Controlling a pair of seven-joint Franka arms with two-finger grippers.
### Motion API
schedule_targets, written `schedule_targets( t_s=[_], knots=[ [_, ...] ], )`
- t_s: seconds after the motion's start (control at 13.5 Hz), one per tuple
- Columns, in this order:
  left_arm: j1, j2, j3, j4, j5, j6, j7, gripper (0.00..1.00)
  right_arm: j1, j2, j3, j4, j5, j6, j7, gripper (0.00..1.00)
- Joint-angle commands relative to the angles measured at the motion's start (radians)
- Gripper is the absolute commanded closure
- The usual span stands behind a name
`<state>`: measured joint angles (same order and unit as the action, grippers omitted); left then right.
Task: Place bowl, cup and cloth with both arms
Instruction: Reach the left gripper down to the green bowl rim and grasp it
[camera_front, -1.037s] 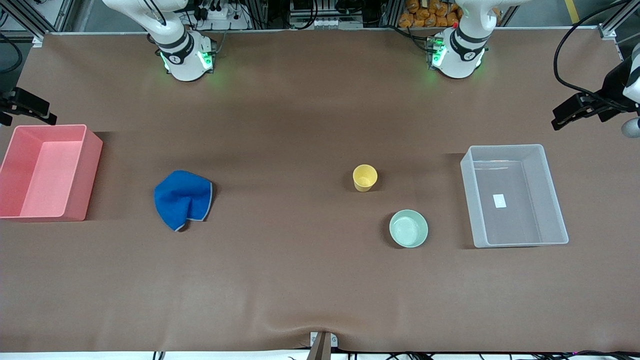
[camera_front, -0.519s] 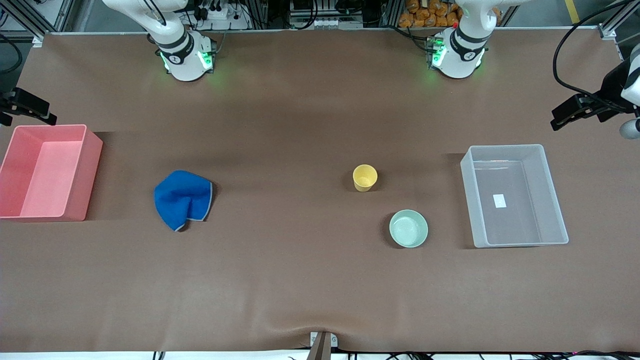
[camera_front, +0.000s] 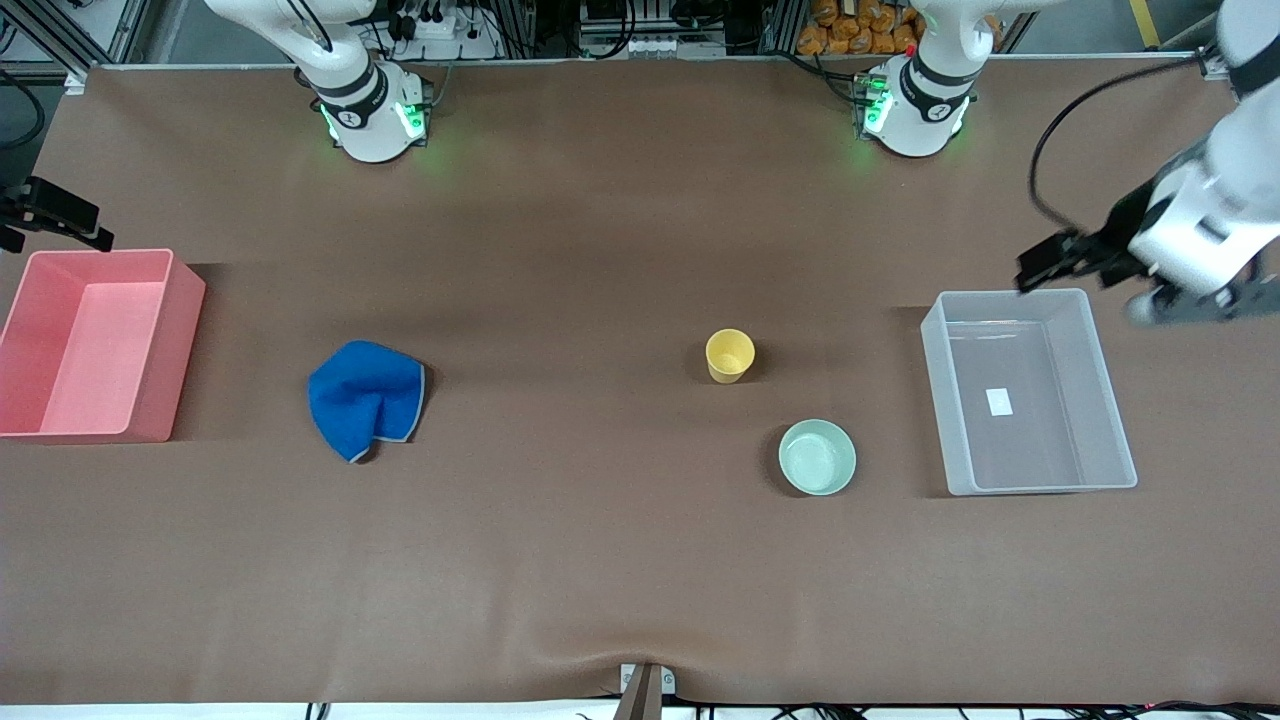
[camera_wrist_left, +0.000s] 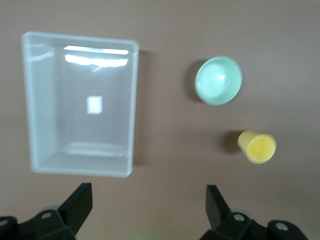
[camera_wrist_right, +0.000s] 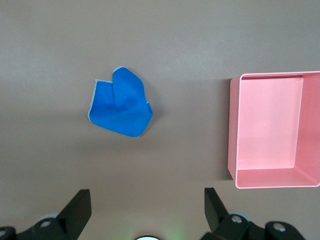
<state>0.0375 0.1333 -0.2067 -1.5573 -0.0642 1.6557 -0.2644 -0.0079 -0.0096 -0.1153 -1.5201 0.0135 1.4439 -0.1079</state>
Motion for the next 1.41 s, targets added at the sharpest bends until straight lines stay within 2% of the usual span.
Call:
schedule_targets(
  t_s=[0.0,0.3,0.44,0.67,0.81,0.89,0.96,1.11,1.19,1.26,1.33],
  knots=[
    [-0.08,0.151,-0.013,0.028,-0.006,0.138,-0.169,0.0,-0.015,0.019,0.005,0.037,0.0,-0.025,-0.003,0.0],
    [-0.171,0.36,-0.013,0.029,0.116,0.419,-0.407,0.0,-0.017,0.048,0.005,0.029,0.014,-0.055,-0.032,0.0],
    [-0.197,0.443,-0.003,0.022,0.125,0.484,-0.504,0.0,-0.017,0.066,0.005,0.028,0.013,-0.071,-0.03,0.0],
    [-0.203,0.56,-0.01,0.02,0.268,0.545,-0.642,0.0,-0.012,0.091,0.006,0.011,0.014,-0.08,-0.032,0.0],
    [-0.215,0.598,-0.008,0.016,0.276,0.556,-0.677,0.0,-0.011,0.096,0.006,-0.014,0.028,-0.071,-0.032,0.0],
    [-0.212,0.604,-0.008,0.016,0.276,0.556,-0.688,0.06,-0.011,0.105,0.006,-0.026,0.051,-0.063,-0.032,0.0],
    [-0.212,0.618,-0.008,0.016,0.274,0.558,-0.696,0.18,-0.014,0.108,0.006,-0.037,0.065,-0.059,-0.032,0.0],
    [-0.212,0.638,-0.008,0.016,0.274,0.582,-0.707,0.76,-0.018,0.114,0.006,-0.058,0.075,-0.05,-0.032,0.0],
    [-0.211,0.641,-0.008,0.016,0.274,0.585,-0.723,0.92,-0.018,0.114,0.006,-0.069,0.075,-0.05,-0.032,0.0],
    [-0.209,0.643,-0.008,0.016,0.274,0.584,-0.73,1.0,-0.018,0.114,0.006,-0.071,0.077,-0.05,-0.024,0.0],
    [-0.208,0.64,-0.008,0.016,0.276,0.584,-0.73,1.0,-0.017,0.114,0.006,-0.071,0.079,-0.05,-0.019,0.0]
  ],
)
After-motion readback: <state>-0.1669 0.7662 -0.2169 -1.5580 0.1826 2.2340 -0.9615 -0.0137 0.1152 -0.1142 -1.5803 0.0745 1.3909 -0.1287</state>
